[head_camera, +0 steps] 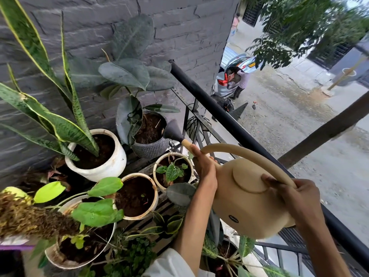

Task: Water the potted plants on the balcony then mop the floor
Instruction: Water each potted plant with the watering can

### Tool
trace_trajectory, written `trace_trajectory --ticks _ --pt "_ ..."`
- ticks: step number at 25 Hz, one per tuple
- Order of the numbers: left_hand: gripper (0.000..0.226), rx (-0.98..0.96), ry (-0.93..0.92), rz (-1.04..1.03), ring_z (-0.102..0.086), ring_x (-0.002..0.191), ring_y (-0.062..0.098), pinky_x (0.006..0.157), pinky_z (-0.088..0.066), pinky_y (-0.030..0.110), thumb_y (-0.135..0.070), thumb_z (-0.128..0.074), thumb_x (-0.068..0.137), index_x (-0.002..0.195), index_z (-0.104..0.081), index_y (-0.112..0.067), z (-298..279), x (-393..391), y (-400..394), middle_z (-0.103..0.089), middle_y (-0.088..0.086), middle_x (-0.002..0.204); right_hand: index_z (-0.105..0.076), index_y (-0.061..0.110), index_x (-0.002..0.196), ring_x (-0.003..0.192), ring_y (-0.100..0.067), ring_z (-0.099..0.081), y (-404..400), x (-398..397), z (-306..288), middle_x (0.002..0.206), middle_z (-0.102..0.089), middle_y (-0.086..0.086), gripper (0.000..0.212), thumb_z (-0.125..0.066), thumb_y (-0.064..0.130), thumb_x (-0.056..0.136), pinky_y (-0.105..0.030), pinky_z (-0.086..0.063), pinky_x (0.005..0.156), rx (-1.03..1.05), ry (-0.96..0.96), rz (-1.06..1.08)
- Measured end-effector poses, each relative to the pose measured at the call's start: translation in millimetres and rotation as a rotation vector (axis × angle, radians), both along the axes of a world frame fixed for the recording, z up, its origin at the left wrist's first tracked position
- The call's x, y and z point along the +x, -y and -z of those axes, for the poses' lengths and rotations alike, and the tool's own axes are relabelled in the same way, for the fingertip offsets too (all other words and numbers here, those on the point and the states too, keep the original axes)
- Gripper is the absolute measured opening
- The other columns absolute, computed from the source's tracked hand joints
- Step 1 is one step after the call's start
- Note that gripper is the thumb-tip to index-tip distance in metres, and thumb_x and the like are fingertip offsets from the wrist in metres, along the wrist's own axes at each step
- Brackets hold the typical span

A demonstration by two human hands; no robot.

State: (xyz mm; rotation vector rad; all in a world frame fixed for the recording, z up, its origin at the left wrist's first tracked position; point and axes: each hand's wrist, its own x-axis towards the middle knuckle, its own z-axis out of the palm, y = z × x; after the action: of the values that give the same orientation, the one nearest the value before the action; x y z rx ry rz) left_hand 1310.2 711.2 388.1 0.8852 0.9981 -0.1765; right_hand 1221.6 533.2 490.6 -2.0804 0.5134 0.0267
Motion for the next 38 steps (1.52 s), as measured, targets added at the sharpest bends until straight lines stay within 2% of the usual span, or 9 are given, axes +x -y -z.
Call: trace_trajectory --ticks 8,12,15,18,21,28,30,35,38 --pt "0.059 0.113 0.113 -0.020 -0.065 0.082 0.024 0.087 -0.053 0.043 -0.076 -0.026 0.098 0.098 -0.057 -0.026 -34.1 -2.8 -8.8 -0.066 0.004 0.086 -0.069 0.000 0.062 0.049 -0.021 -0.041 0.0 -10.0 0.4 0.040 -0.044 0.006 0.041 -0.087 0.033 0.076 -0.027 -0.032 0.053 0.122 0.031 0.019" --pt "0.042 0.179 0.216 -0.065 -0.064 0.086 0.024 0.082 -0.054 0.044 -0.071 -0.027 0.101 0.090 -0.049 -0.037 -58.3 -10.2 -12.4 -0.064 0.003 0.090 -0.047 0.016 0.040 0.043 -0.013 -0.025 -0.3 -7.2 -2.9 0.045 -0.030 0.005 0.054 -0.084 0.023 0.078 -0.024 -0.019 0.051 0.221 0.036 0.000" --pt "0.038 0.181 0.249 -0.158 -0.063 0.079 0.021 0.072 -0.052 0.039 -0.068 -0.029 0.102 0.092 -0.050 -0.037 -66.8 -19.3 -17.8 -0.063 0.004 0.089 -0.044 0.016 0.039 0.047 -0.016 -0.023 -1.0 3.5 -8.2 0.046 -0.027 0.005 0.054 -0.085 0.034 0.068 -0.028 -0.015 0.049 0.198 0.027 -0.065" --pt "0.061 0.126 0.217 -0.268 -0.063 0.079 0.021 0.066 -0.049 0.032 -0.074 -0.026 0.098 0.111 -0.057 -0.023 -59.8 -24.9 -28.7 -0.065 0.008 0.092 -0.051 0.008 0.044 0.055 -0.018 -0.028 -6.1 14.9 -6.1 0.048 -0.030 0.001 0.051 -0.087 0.030 0.072 -0.041 -0.017 0.050 0.178 0.037 -0.143" --pt "0.094 0.052 0.187 -0.343 -0.064 0.080 0.021 0.067 -0.049 0.031 -0.091 -0.025 0.072 0.119 -0.058 -0.018 -53.5 -28.6 -37.9 -0.065 0.005 0.091 -0.062 -0.003 0.055 0.054 -0.018 -0.035 -13.3 19.9 -3.9 0.049 -0.039 -0.004 0.045 -0.086 0.027 0.076 -0.041 -0.017 0.047 0.112 0.074 -0.194" --pt "0.101 -0.008 0.137 -0.486 -0.065 0.079 0.019 0.065 -0.049 0.027 -0.094 -0.032 0.070 0.128 -0.062 -0.016 -29.7 -37.3 -63.8 -0.066 0.003 0.090 -0.069 0.018 0.047 0.045 -0.008 -0.037 -51.5 24.6 -7.8 0.042 -0.042 0.008 0.028 -0.085 0.027 0.069 -0.022 -0.024 0.044 0.090 0.043 -0.338" --pt "0.095 -0.016 0.092 -0.521 -0.063 0.075 0.018 0.060 -0.047 0.026 -0.088 -0.029 0.073 0.125 -0.063 -0.016 -26.5 -40.4 -74.0 -0.065 0.003 0.087 -0.075 0.020 0.055 0.048 -0.010 -0.042 -58.4 28.5 -3.8 0.044 -0.048 0.007 0.021 -0.088 0.028 0.070 -0.024 -0.029 0.051 0.072 0.024 -0.357" --pt "0.115 -0.004 0.061 -0.580 -0.060 0.063 0.020 0.061 -0.049 0.027 -0.105 -0.030 0.042 0.108 -0.066 -0.018 -9.9 -42.7 -85.6 -0.063 0.002 0.075 -0.081 0.020 0.069 0.061 -0.021 -0.052 -71.6 29.9 3.0 0.055 -0.059 -0.005 0.015 -0.091 0.030 0.073 -0.036 -0.036 0.062 0.033 -0.029 -0.374" --pt "0.101 -0.046 0.061 -0.583 -0.059 0.061 0.021 0.063 -0.048 0.028 -0.096 -0.032 0.055 0.105 -0.065 -0.015 -6.6 -45.4 -91.2 -0.061 0.003 0.071 -0.081 0.025 0.068 0.061 -0.025 -0.058 -79.0 31.9 2.8 0.054 -0.065 -0.006 0.012 -0.091 0.031 0.072 -0.038 -0.042 0.061 0.002 -0.033 -0.377"
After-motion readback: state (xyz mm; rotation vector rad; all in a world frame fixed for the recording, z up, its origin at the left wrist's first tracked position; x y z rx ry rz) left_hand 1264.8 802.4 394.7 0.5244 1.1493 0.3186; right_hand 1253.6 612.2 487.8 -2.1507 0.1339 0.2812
